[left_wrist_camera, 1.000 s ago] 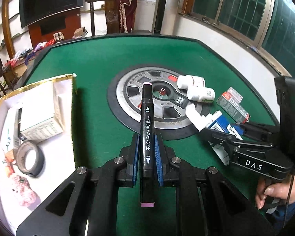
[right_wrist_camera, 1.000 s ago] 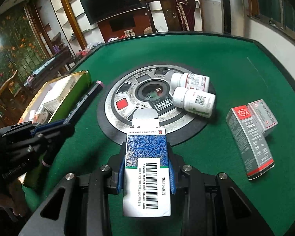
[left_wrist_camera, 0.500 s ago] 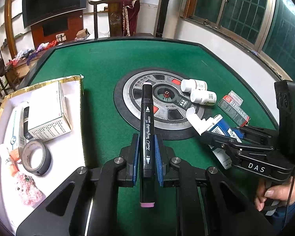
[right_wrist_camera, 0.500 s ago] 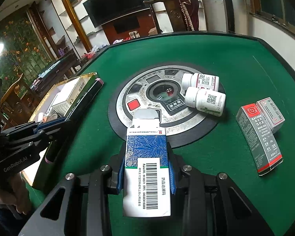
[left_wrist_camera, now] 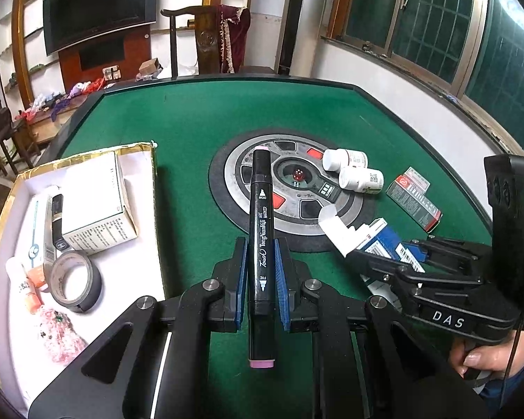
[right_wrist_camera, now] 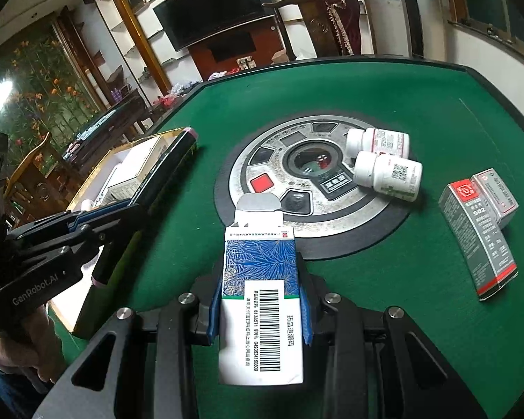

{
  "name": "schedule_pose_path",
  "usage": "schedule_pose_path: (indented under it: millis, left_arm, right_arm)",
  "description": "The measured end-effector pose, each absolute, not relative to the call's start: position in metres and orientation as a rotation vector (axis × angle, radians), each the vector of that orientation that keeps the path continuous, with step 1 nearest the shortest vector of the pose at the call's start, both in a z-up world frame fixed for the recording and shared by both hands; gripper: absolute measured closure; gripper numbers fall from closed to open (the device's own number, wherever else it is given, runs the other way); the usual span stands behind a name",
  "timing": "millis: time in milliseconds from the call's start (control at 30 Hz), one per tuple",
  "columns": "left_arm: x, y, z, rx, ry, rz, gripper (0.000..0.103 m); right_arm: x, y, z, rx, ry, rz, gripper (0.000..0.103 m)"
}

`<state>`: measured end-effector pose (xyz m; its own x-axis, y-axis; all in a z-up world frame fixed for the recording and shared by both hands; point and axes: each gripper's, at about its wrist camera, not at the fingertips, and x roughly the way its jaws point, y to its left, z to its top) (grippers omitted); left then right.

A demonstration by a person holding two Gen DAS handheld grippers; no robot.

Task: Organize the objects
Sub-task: 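Carry the black marker and blue-white box toward the white tray with both grippers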

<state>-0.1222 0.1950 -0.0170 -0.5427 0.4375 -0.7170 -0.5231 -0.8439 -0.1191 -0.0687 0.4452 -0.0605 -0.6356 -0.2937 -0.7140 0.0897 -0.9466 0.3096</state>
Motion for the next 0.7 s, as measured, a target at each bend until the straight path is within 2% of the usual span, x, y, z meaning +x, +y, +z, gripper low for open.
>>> schedule_pose_path:
  millis: [233,700]
  left_arm:
    - [-0.122,0.189,-0.013,-1.044,0.133,2.364,0.089]
    - [-0.124,0.171,-0.008,-1.036,0.089,2.388,0.089]
  right_arm:
    - [-0.070,0.433,-0.061,1.196,-0.426,-2.590,0.069]
    - [-0.070,0.400,-0.056,1.171,-0.421,-2.541,0.069]
